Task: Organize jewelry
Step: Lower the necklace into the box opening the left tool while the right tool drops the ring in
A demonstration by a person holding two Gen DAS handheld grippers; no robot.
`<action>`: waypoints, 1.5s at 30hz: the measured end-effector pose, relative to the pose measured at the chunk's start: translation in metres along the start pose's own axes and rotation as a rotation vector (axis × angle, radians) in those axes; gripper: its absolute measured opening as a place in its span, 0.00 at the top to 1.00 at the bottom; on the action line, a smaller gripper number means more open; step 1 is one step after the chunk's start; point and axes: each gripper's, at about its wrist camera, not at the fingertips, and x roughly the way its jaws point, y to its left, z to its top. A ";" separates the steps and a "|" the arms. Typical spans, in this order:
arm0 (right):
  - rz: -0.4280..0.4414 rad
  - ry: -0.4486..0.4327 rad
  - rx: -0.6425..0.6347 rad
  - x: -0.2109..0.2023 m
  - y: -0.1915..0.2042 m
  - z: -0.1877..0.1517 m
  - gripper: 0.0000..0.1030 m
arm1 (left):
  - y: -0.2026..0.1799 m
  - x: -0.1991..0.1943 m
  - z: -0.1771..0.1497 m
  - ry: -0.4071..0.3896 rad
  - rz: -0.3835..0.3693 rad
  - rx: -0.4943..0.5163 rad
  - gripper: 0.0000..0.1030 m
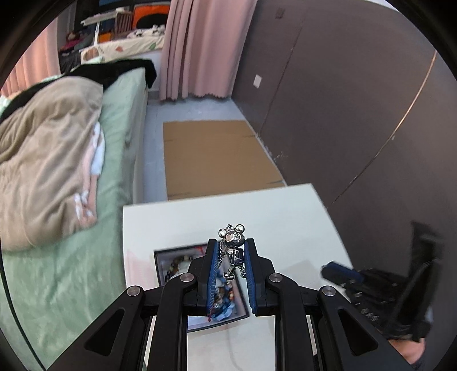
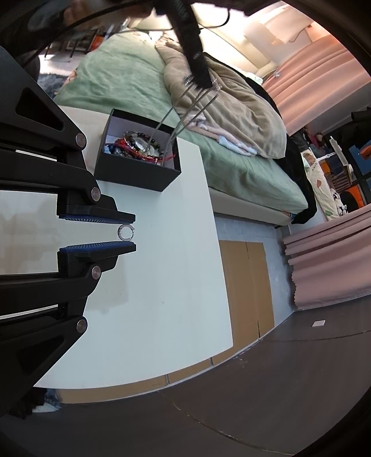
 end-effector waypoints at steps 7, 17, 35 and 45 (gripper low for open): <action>0.024 -0.015 0.004 -0.004 0.006 0.002 0.87 | 0.004 0.040 -0.022 0.078 -0.029 -0.010 0.81; 0.092 -0.045 0.009 0.007 0.035 0.012 0.87 | 0.030 0.019 -0.024 0.015 -0.032 -0.074 0.28; 0.167 -0.082 -0.113 0.041 0.119 0.031 0.85 | 0.100 -0.022 -0.034 -0.080 0.021 -0.168 0.27; 0.102 -0.077 -0.090 0.021 0.101 0.023 0.30 | 0.105 -0.033 -0.041 -0.090 0.021 -0.165 0.14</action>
